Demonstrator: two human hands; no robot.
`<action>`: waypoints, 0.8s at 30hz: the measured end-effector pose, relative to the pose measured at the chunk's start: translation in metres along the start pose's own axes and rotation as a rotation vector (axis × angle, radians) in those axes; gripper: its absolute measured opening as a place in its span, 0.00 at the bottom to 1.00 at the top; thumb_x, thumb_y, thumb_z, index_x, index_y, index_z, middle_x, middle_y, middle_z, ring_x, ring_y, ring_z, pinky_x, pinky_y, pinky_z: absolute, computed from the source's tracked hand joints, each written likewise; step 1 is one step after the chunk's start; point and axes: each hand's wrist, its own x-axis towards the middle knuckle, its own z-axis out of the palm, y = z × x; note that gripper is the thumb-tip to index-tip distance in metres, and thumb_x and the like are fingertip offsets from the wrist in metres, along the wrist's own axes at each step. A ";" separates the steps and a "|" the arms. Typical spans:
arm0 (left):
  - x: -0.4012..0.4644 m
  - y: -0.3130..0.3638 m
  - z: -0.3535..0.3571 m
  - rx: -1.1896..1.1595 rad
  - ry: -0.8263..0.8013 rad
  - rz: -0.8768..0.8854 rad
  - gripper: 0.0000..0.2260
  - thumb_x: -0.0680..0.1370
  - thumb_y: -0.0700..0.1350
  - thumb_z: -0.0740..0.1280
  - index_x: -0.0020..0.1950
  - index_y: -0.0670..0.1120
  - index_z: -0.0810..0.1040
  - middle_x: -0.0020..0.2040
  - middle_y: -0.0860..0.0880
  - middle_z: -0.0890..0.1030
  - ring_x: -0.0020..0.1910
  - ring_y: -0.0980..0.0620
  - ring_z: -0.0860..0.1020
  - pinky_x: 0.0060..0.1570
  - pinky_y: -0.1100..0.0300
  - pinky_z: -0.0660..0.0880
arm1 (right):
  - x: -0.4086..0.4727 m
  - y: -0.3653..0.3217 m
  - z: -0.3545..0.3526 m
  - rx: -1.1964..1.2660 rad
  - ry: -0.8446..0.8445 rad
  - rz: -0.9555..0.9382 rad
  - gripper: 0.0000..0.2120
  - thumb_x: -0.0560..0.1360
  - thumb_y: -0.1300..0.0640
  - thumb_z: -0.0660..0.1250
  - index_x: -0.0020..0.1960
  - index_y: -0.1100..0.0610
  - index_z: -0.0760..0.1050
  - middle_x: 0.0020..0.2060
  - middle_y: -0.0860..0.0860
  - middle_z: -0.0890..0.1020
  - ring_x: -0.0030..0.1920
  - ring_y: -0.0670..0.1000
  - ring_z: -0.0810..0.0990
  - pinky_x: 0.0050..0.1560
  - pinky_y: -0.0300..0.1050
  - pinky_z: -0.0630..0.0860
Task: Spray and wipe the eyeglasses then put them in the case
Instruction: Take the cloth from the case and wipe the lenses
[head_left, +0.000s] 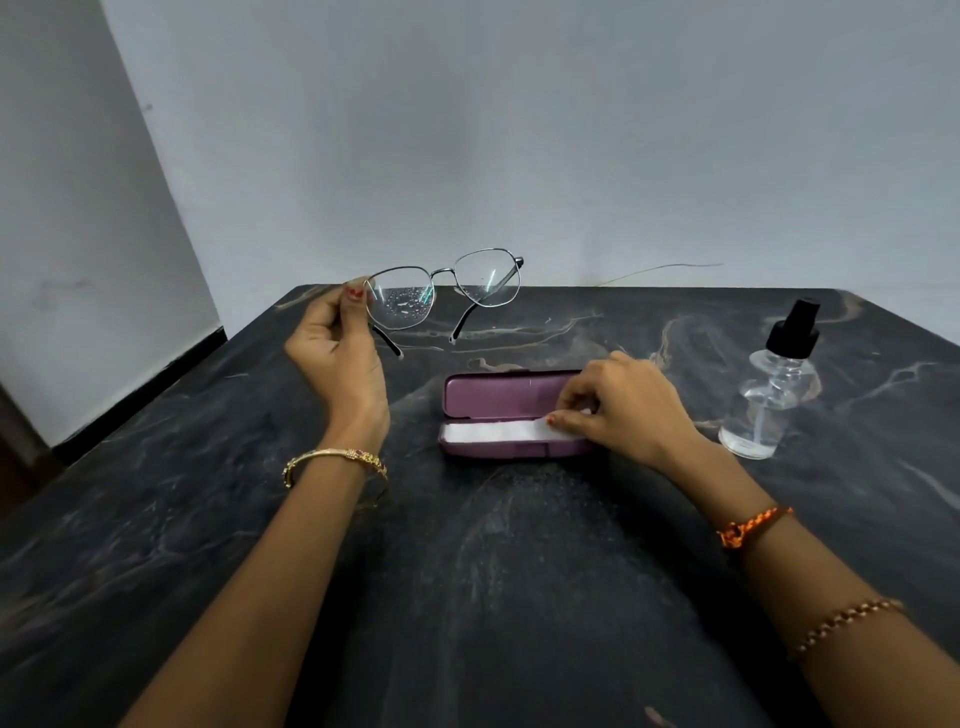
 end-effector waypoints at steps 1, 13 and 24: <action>-0.001 -0.001 0.000 0.012 -0.008 0.009 0.06 0.74 0.36 0.66 0.38 0.45 0.78 0.29 0.58 0.82 0.40 0.53 0.76 0.50 0.58 0.74 | 0.000 -0.001 -0.001 -0.018 0.003 0.017 0.11 0.70 0.45 0.68 0.43 0.52 0.82 0.41 0.50 0.84 0.48 0.53 0.75 0.46 0.46 0.68; -0.013 -0.005 0.001 0.131 -0.073 0.040 0.06 0.74 0.36 0.66 0.50 0.39 0.77 0.39 0.47 0.78 0.40 0.51 0.75 0.47 0.61 0.74 | -0.005 -0.010 -0.001 -0.197 -0.100 0.309 0.18 0.66 0.42 0.71 0.44 0.57 0.78 0.45 0.56 0.83 0.53 0.57 0.77 0.53 0.49 0.68; -0.016 -0.007 0.002 0.182 -0.122 0.073 0.06 0.74 0.37 0.66 0.49 0.40 0.77 0.40 0.46 0.78 0.42 0.51 0.76 0.46 0.64 0.74 | -0.008 -0.015 -0.003 -0.093 -0.180 0.296 0.11 0.72 0.55 0.64 0.49 0.61 0.78 0.52 0.58 0.79 0.58 0.61 0.69 0.52 0.51 0.68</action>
